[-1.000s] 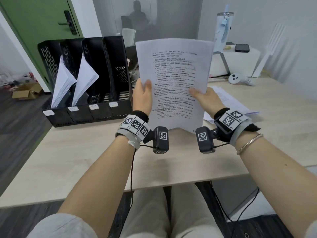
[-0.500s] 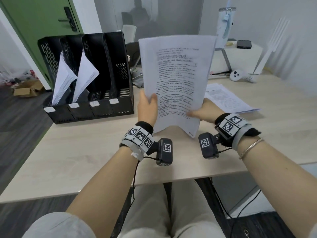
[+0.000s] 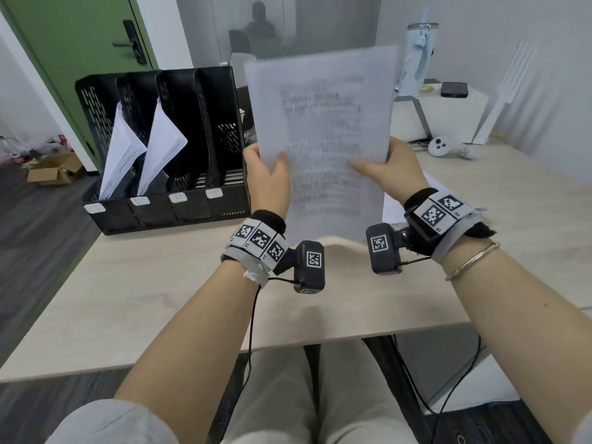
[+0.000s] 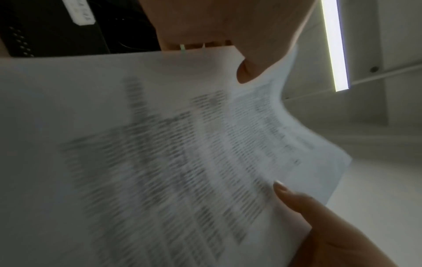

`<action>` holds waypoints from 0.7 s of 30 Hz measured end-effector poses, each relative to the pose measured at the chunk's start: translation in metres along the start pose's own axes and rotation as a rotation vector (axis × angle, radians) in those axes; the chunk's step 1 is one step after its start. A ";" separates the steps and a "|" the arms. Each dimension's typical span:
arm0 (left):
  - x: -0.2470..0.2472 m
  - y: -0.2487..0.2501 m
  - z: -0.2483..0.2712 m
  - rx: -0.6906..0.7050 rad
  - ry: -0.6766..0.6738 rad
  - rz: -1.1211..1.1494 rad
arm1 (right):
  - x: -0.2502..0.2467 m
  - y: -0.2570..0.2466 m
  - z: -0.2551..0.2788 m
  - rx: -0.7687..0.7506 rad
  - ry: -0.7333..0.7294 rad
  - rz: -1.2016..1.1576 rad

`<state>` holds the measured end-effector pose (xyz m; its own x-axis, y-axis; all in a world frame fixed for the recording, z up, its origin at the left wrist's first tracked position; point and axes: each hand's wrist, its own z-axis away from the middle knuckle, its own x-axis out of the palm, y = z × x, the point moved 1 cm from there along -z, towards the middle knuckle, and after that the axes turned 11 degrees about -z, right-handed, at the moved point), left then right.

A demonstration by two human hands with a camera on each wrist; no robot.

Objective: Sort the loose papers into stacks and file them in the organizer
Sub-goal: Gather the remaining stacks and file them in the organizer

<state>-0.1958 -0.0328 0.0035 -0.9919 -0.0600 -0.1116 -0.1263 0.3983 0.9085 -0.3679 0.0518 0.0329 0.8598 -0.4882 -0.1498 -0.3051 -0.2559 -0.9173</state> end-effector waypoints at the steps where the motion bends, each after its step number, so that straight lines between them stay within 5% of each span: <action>1: 0.000 0.001 -0.002 -0.006 0.007 0.011 | 0.000 -0.002 -0.001 -0.012 0.025 -0.029; 8: 0.004 0.011 -0.006 0.027 0.057 -0.024 | 0.009 -0.012 0.005 -0.042 -0.048 -0.037; 15: -0.016 0.048 -0.032 0.209 0.036 -0.204 | -0.027 -0.027 0.001 -0.248 0.330 -0.195; 21: -0.022 0.085 -0.026 0.427 0.069 -0.564 | -0.033 0.002 0.012 0.034 0.014 0.041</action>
<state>-0.1844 -0.0219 0.0939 -0.7731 -0.4148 -0.4799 -0.6273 0.6125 0.4810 -0.3916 0.0770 0.0314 0.8409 -0.5095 -0.1824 -0.3256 -0.2071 -0.9226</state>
